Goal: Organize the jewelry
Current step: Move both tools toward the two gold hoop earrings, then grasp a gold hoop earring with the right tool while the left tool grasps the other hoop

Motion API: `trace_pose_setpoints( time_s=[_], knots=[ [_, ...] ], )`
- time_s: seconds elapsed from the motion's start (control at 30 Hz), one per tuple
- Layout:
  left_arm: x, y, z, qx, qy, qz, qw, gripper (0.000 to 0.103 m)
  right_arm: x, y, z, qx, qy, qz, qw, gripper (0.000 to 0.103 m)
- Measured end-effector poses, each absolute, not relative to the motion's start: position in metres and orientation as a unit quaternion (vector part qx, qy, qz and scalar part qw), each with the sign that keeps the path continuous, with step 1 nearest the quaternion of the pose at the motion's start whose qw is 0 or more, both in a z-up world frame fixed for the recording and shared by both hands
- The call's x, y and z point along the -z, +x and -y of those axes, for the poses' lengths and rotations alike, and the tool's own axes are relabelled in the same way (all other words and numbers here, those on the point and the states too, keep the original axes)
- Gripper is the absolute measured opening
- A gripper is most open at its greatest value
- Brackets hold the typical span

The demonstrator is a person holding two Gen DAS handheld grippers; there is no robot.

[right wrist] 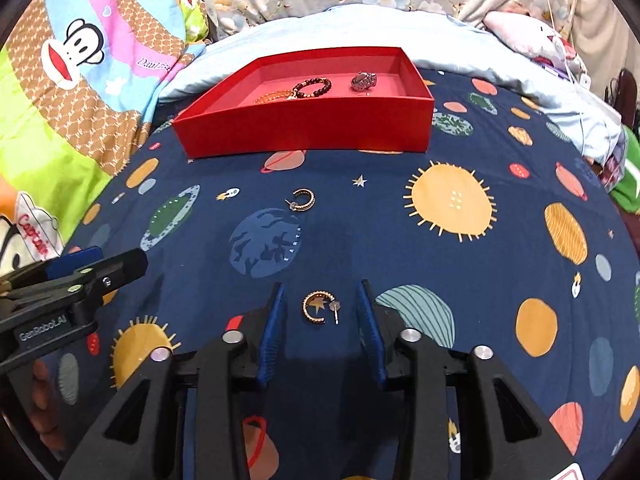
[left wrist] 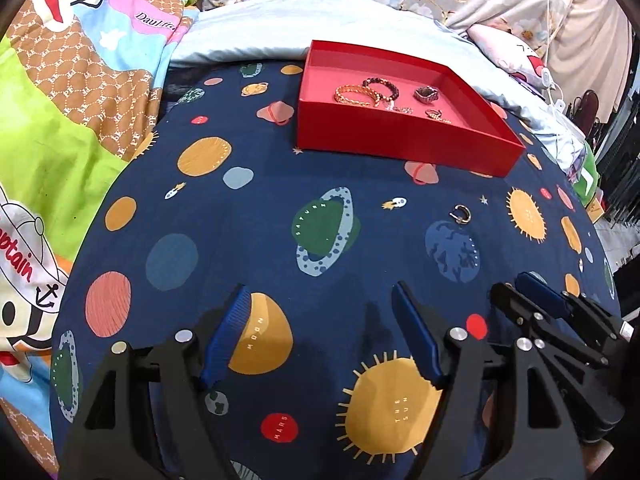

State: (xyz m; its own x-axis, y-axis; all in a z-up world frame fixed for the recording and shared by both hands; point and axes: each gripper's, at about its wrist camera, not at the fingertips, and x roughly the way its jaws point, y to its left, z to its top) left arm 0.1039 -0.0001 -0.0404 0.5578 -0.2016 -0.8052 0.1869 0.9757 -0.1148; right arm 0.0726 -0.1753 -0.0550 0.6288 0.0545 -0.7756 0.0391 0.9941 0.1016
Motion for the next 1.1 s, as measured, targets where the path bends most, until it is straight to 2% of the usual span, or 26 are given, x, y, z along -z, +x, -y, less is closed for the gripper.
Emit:
trace_pose_setpoints(
  time_s=[0.1, 0.47, 0.8, 1.0, 1.1],
  knots=[
    [0.040, 0.104, 0.003, 0.114, -0.006, -0.455, 0.883, 0.070, 0.055, 0.072, 0.175, 0.003, 0.044, -0.430, 0.902, 0.018],
    [0.033, 0.121, 0.053, 0.157, 0.012, -0.445, 0.882, 0.070, 0.045, 0.054, 0.205, 0.020, 0.093, -0.423, 0.901, 0.018],
    [0.052, 0.154, 0.113, 0.175, 0.026, -0.458, 0.871, 0.070, 0.033, 0.045, 0.233, 0.032, 0.121, -0.410, 0.903, 0.018],
    [0.054, 0.160, 0.120, 0.168, 0.034, -0.450, 0.876, 0.060, 0.034, 0.046, 0.239, 0.031, 0.127, -0.410, 0.903, 0.018],
    [0.054, 0.157, 0.121, 0.168, 0.042, -0.446, 0.878, 0.050, 0.035, 0.048, 0.240, 0.029, 0.132, -0.410, 0.902, 0.018]
  ],
)
